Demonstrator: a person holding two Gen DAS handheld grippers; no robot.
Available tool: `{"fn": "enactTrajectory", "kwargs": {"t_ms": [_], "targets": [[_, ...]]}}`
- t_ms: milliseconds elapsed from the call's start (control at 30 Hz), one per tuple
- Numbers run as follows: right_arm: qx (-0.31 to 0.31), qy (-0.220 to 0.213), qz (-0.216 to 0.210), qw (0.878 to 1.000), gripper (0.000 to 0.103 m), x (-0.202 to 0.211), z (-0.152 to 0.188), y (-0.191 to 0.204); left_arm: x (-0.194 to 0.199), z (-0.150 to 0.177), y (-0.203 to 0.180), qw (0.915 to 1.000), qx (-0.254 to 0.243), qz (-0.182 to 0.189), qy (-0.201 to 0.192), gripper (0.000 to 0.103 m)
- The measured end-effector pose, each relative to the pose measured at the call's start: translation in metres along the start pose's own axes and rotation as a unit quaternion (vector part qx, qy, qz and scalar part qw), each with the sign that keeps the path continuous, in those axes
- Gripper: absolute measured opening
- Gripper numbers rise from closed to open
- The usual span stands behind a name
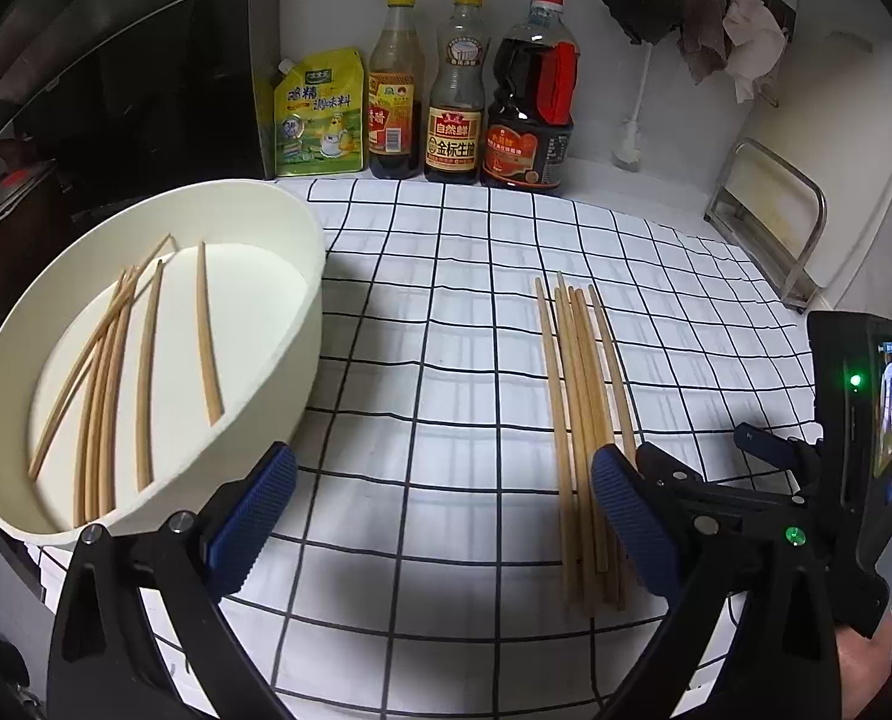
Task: Organize utensils
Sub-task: 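Close the right tool on a wooden chopstick while the left tool grasps another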
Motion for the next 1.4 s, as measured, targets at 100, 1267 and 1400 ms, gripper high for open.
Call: {"fn": "enactTrajectory", "kwargs": {"t_ms": [100,1267,1400], "targets": [[0.007,0.002,0.002,1.000,0.086,-0.001,-0.005,0.001,-0.005,0.000,-0.003,1.0000,0.001,-0.002,0.003,0.097],[0.000,0.004,0.003,1.000,0.085,-0.007,0.003,-0.031,-0.042,-0.009,-0.021,0.9991,-0.006,-0.012,0.041,0.097],[-0.009,0.000,-0.007,1.000,0.085,-0.006,0.002,-0.036,-0.058,-0.011,-0.023,0.9979,-0.014,-0.028,0.057,0.097]]}}
Point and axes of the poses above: each gripper's, at about its wrist camera, not at the fingertips, and x roughly against the way its jaws point, y to its left, z to its underside, the point moved 5 cm from there along -x, roughly the way its jaws point, and after that the axes turned 8 degrees about z, right-handed, at the moved point
